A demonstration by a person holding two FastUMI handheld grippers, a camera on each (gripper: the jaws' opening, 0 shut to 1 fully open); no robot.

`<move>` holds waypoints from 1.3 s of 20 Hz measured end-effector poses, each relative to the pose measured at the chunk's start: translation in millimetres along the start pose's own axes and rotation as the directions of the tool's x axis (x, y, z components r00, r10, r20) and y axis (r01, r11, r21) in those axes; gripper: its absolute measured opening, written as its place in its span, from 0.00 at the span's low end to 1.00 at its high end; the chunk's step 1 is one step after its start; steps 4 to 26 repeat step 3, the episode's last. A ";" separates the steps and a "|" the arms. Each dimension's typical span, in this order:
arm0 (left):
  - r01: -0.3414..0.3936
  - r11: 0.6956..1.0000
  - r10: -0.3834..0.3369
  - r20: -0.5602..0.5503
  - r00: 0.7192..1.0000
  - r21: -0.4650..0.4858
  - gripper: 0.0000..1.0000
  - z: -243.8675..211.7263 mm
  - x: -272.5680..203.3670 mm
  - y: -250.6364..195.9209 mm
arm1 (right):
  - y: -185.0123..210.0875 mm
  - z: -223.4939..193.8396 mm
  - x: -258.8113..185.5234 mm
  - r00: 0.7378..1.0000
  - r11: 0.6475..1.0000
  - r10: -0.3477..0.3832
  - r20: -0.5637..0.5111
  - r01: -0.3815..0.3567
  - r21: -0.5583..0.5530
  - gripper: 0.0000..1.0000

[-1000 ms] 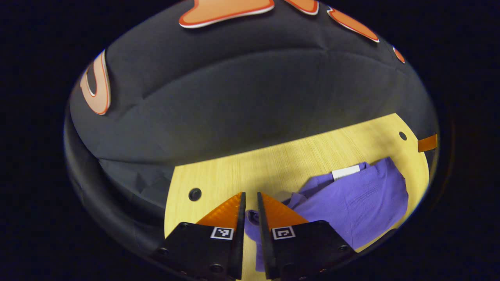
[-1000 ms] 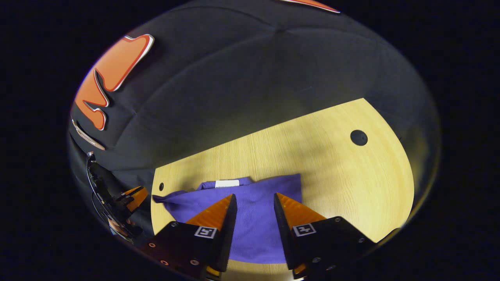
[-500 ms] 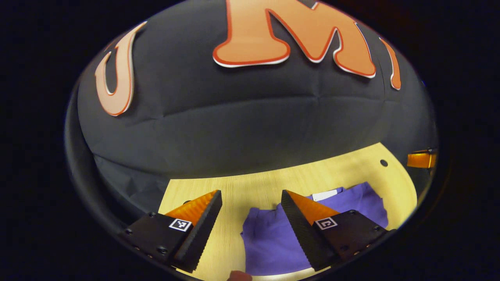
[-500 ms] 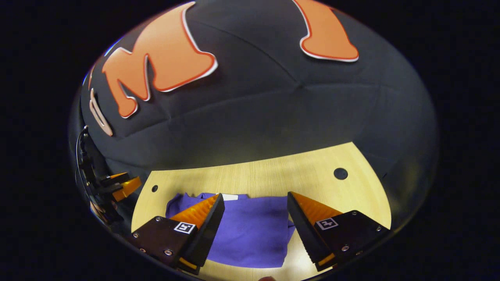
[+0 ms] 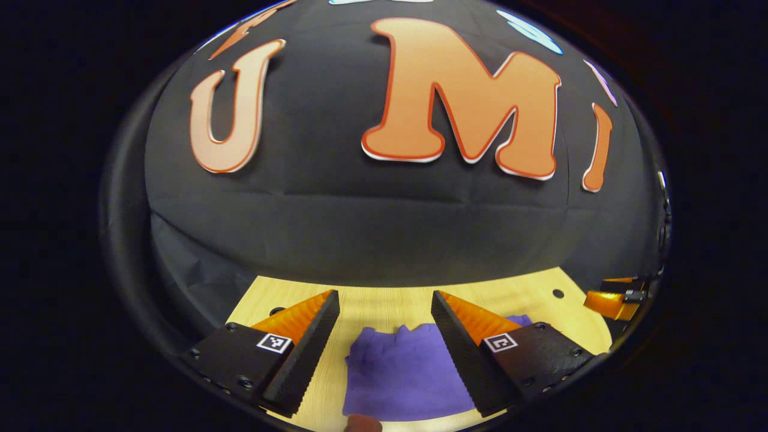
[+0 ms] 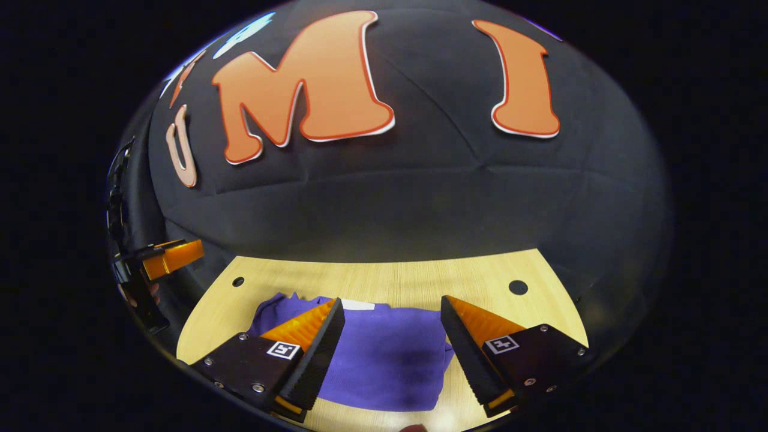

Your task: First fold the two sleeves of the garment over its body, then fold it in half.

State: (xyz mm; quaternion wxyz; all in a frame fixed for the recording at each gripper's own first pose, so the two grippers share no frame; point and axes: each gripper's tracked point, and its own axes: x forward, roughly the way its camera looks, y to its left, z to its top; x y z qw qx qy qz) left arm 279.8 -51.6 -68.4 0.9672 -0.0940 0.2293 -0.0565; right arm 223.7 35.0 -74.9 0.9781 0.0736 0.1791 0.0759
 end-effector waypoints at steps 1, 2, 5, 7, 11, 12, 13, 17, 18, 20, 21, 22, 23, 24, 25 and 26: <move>-0.006 1.000 0.006 0.031 1.000 -0.013 1.00 5.0 -11.9 0.3 | 1.4 6.0 -5.7 0.999 1.000 -0.001 0.034 0.001 -0.019 0.96; -0.007 1.000 0.009 0.061 0.998 -0.025 1.00 11.0 -23.1 -1.4 | 4.1 11.2 -12.2 0.998 0.999 -0.001 0.062 0.004 -0.039 0.96; -0.006 0.999 0.009 0.097 0.995 -0.034 1.00 18.2 -34.5 -3.8 | 6.6 16.8 -18.5 0.996 0.998 0.001 0.091 0.004 -0.057 0.95; -0.006 0.999 0.009 0.097 0.995 -0.034 1.00 18.2 -34.5 -3.8 | 6.6 16.8 -18.5 0.996 0.998 0.001 0.091 0.004 -0.057 0.95; -0.006 0.999 0.009 0.097 0.995 -0.034 1.00 18.2 -34.5 -3.8 | 6.6 16.8 -18.5 0.996 0.998 0.001 0.091 0.004 -0.057 0.95; -0.006 0.999 0.009 0.097 0.995 -0.034 1.00 18.2 -34.5 -3.8 | 6.6 16.8 -18.5 0.996 0.998 0.001 0.091 0.004 -0.057 0.95; -0.006 0.999 0.009 0.097 0.995 -0.034 1.00 18.2 -34.5 -3.8 | 6.6 16.8 -18.5 0.996 0.998 0.001 0.091 0.004 -0.057 0.95; -0.006 0.999 0.009 0.097 0.995 -0.034 1.00 18.2 -34.5 -3.8 | 6.6 16.8 -18.5 0.996 0.998 0.001 0.091 0.004 -0.057 0.95; -0.006 0.999 0.009 0.097 0.995 -0.034 1.00 18.2 -34.5 -3.8 | 6.6 16.8 -18.5 0.996 0.998 0.001 0.091 0.004 -0.057 0.95; -0.006 0.999 0.009 0.097 0.995 -0.034 1.00 18.2 -34.5 -3.8 | 6.6 16.8 -18.5 0.996 0.998 0.001 0.091 0.004 -0.057 0.95; -0.006 0.999 0.009 0.097 0.995 -0.034 1.00 18.2 -34.5 -3.8 | 6.6 16.8 -18.5 0.996 0.998 0.001 0.091 0.004 -0.057 0.95; -0.006 0.999 0.009 0.097 0.995 -0.034 1.00 18.2 -34.5 -3.8 | 6.6 16.8 -18.5 0.996 0.998 0.001 0.091 0.004 -0.057 0.95; -0.006 0.999 0.009 0.097 0.995 -0.034 1.00 18.2 -34.5 -3.8 | 6.6 16.8 -18.5 0.996 0.998 0.001 0.091 0.004 -0.057 0.95; -0.006 0.999 0.009 0.097 0.995 -0.034 1.00 18.2 -34.5 -3.8 | 6.6 16.8 -18.5 0.996 0.998 0.001 0.091 0.004 -0.057 0.95; -0.006 0.999 0.009 0.097 0.995 -0.034 1.00 18.2 -34.5 -3.8 | 6.6 16.8 -18.5 0.996 0.998 0.001 0.091 0.004 -0.057 0.95; -0.006 0.999 0.009 0.097 0.995 -0.034 1.00 18.2 -34.5 -3.8 | 6.6 16.8 -18.5 0.996 0.998 0.001 0.091 0.004 -0.057 0.95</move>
